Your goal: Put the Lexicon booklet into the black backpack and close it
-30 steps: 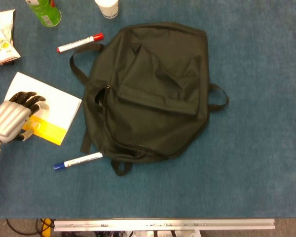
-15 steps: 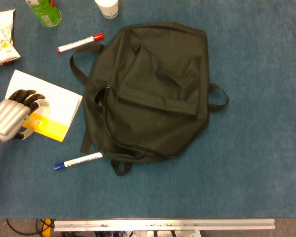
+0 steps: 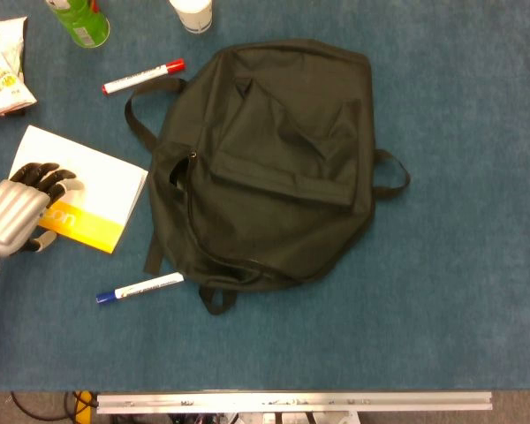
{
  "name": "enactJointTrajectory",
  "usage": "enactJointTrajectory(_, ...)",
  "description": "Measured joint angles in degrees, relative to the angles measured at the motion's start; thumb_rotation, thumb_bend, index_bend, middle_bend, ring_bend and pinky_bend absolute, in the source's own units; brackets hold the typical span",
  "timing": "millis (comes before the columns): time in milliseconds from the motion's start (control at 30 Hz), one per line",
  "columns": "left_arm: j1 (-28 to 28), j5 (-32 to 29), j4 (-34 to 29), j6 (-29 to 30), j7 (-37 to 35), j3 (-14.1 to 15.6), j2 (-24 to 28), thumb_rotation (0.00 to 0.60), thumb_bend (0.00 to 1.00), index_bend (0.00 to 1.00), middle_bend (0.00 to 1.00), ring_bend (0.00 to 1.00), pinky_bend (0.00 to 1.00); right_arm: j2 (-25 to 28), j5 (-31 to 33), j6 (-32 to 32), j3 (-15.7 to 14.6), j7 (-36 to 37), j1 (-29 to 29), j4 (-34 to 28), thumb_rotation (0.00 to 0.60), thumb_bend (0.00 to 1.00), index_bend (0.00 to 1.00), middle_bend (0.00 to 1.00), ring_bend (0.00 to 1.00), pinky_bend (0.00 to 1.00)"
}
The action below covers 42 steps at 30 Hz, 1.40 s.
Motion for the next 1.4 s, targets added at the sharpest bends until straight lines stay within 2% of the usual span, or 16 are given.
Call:
enactJointTrajectory(367, 0.66, -0.13, 0.47, 0.3, -0.26, 0.65, 0.22, 0.6, 0.22, 0.21, 0.19, 0.11, 0.14, -0.15, 0.02, -0.16, -0.07, 0.05, -0.16, 0.17, 0.6, 0.0, 0.45, 0.42, 0.33, 0.47)
enactJointTrajectory(767, 0.27, -0.27, 2.23, 0.07, -1.46, 0.49, -1.93, 0.6, 0.22, 0.2, 0.19, 0.11, 0.14, 0.14, -0.02, 0.47, -0.15, 0.03, -0.7, -0.04, 0.6, 0.0, 0.45, 0.42, 0.33, 0.47)
enactJointTrajectory(1067, -0.9, -0.81, 3.02, -0.25, -2.35, -0.5, -3.55, 0.6, 0.22, 0.21, 0.19, 0.12, 0.14, 0.42, 0.05, 1.28, -0.2, 0.52, -1.35, 0.17, 0.6, 0.0, 0.45, 0.42, 0.33, 0.47)
enactJointTrajectory(1400, -2.55, -2.54, 2.8, -1.08, -4.14, -2.64, -5.01, 0.6, 0.22, 0.25, 0.24, 0.16, 0.14, 0.65, 0.09, 2.15, -0.26, 1.17, -2.1, 0.51, 0.6, 0.0, 0.45, 0.42, 0.33, 0.47)
